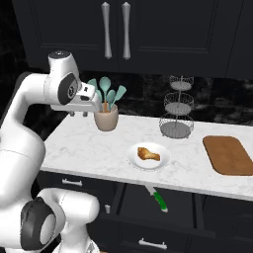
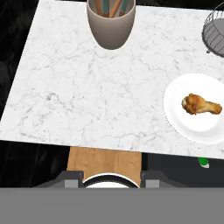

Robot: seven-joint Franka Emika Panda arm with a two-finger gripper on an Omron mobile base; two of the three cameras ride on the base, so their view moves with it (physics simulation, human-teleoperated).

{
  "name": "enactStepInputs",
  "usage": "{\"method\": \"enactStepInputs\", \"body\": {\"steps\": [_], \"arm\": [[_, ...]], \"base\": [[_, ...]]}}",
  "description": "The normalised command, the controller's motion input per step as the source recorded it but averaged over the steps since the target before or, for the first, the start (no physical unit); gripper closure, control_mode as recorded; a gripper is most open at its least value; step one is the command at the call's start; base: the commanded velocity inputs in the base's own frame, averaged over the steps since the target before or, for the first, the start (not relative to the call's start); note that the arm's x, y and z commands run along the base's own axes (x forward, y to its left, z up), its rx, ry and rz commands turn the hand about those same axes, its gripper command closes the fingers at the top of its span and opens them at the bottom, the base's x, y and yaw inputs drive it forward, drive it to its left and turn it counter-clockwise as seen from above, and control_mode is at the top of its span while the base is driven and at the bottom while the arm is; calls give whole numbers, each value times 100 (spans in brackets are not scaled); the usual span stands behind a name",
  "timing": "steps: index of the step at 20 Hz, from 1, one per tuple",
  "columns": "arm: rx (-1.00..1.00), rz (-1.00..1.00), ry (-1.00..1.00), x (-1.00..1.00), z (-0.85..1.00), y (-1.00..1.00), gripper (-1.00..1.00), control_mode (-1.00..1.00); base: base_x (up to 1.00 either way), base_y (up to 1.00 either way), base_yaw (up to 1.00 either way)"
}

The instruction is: Pick up the knife from the drawer and place it on the cutting board. Then place the meat from the plate to the cutting board.

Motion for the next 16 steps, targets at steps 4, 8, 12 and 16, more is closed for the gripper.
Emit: {"method": "enactStepInputs", "body": {"steps": [4,8,12,16], "arm": [[0,0,0,-24,0,0,-100,-100],[0,0,-1,-56,0,0,-100,-100],[0,0,-4,-76,0,0,-100,-100],[0,0,0,-64,-13,0,-100,-100]], "base": [[0,0,0],[0,0,0],[0,0,0],[0,0,0]]}}
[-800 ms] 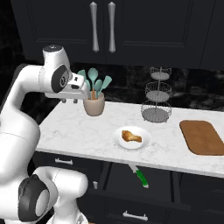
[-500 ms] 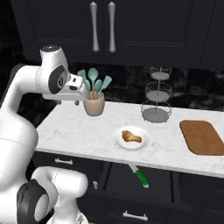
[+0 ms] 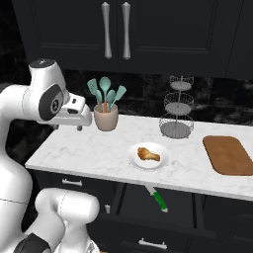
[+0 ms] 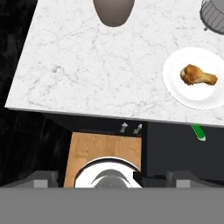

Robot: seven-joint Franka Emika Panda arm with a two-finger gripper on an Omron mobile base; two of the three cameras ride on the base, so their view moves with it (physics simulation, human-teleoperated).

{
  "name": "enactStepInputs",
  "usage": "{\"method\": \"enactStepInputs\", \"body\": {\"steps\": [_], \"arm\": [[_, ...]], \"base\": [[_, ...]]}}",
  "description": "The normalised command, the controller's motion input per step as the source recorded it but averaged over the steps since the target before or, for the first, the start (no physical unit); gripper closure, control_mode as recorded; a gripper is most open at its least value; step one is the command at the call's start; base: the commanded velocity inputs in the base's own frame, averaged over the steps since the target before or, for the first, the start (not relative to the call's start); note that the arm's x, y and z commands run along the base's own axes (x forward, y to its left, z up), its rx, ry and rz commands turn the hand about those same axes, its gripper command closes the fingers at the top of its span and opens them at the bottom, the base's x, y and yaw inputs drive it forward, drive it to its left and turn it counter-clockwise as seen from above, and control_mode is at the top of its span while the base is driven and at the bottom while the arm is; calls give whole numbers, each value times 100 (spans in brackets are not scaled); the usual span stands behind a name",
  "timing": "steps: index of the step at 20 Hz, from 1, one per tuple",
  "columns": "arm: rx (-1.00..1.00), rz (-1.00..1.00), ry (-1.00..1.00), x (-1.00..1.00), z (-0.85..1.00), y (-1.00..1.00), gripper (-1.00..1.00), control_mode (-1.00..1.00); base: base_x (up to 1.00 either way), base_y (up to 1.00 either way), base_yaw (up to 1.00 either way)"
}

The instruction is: Pick up the knife from the drawer and place it on the cutting board. Then place the meat from the plate to the cutting board.

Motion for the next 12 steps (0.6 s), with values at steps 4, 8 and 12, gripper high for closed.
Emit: {"method": "enactStepInputs", "body": {"steps": [4,8,12], "arm": [[0,0,0,-49,-25,0,-100,-100],[0,0,0,-40,-20,0,-100,-100],[0,0,0,-43,-25,0,-100,-100]], "base": [[0,0,0],[0,0,0],[0,0,0]]}}
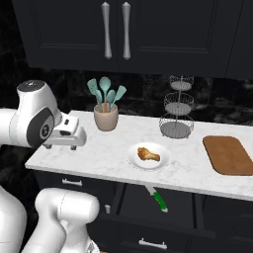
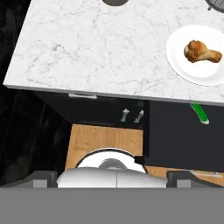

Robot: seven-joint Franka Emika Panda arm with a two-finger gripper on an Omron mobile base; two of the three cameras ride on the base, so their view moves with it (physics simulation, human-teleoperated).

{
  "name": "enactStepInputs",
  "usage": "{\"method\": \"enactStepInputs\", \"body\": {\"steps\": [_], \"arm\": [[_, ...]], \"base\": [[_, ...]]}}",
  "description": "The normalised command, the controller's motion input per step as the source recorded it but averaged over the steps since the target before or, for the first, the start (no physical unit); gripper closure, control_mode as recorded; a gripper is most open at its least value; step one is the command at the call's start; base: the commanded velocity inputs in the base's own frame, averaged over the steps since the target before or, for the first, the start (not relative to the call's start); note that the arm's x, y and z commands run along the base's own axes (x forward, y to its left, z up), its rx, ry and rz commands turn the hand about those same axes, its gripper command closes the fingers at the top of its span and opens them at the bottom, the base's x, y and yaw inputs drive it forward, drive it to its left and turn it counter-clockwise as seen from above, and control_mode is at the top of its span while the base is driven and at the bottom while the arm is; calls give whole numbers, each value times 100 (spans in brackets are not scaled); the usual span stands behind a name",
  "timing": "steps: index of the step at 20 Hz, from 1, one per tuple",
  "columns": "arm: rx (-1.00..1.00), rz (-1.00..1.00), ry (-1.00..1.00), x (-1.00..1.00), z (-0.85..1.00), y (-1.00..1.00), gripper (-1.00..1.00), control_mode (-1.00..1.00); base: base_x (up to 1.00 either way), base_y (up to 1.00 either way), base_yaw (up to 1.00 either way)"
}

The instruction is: Pick up the knife from the drawer and place it on the cutting board. Then place the meat from the plate to the cutting board.

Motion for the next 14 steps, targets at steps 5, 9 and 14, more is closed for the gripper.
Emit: {"method": "enactStepInputs", "body": {"steps": [5,9,14], "arm": [[0,0,0,-39,-25,0,-100,-100],[0,0,0,-13,-8,0,-100,100],[0,0,0,0,0,0,-100,100]], "base": [[0,0,0],[-44,-17,0],[-71,-40,0]]}}
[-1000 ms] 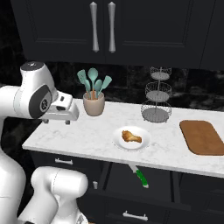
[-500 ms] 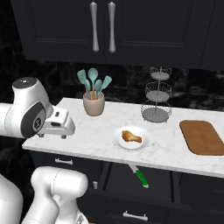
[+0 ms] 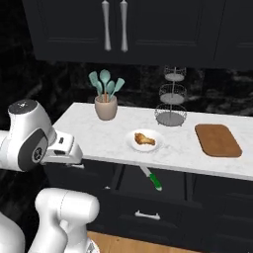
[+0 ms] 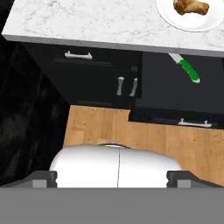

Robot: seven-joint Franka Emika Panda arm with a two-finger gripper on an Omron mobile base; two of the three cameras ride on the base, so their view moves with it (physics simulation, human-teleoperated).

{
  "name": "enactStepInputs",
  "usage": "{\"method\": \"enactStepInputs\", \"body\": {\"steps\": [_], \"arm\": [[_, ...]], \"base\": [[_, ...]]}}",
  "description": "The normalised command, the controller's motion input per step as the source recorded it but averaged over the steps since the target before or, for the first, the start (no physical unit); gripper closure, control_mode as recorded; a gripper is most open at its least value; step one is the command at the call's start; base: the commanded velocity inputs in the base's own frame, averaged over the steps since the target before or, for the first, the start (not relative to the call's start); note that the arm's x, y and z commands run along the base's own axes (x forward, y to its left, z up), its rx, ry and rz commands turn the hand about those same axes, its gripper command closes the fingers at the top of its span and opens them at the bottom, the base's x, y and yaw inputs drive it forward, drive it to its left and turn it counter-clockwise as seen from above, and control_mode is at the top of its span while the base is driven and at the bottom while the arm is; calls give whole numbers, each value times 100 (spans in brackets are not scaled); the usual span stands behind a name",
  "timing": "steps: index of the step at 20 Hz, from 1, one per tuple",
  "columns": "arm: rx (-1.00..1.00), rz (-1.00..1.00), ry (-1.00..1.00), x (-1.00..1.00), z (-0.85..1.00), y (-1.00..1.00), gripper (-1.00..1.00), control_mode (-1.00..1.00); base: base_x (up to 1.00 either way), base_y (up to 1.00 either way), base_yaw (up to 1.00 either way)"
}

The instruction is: Pick up the knife from the drawer and place it on the cutting board. Then place the meat from the plate to the cutting board.

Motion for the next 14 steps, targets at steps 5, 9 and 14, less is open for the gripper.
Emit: {"method": "enactStepInputs", "body": {"steps": [5,9,14], "arm": [[0,0,0,0,0,0,-100,100],[0,0,0,0,0,0,-100,100],[0,0,0,0,0,0,-100,100]], "base": [[-62,-72,0],[-19,-100,0],[-2,-100,6]]}}
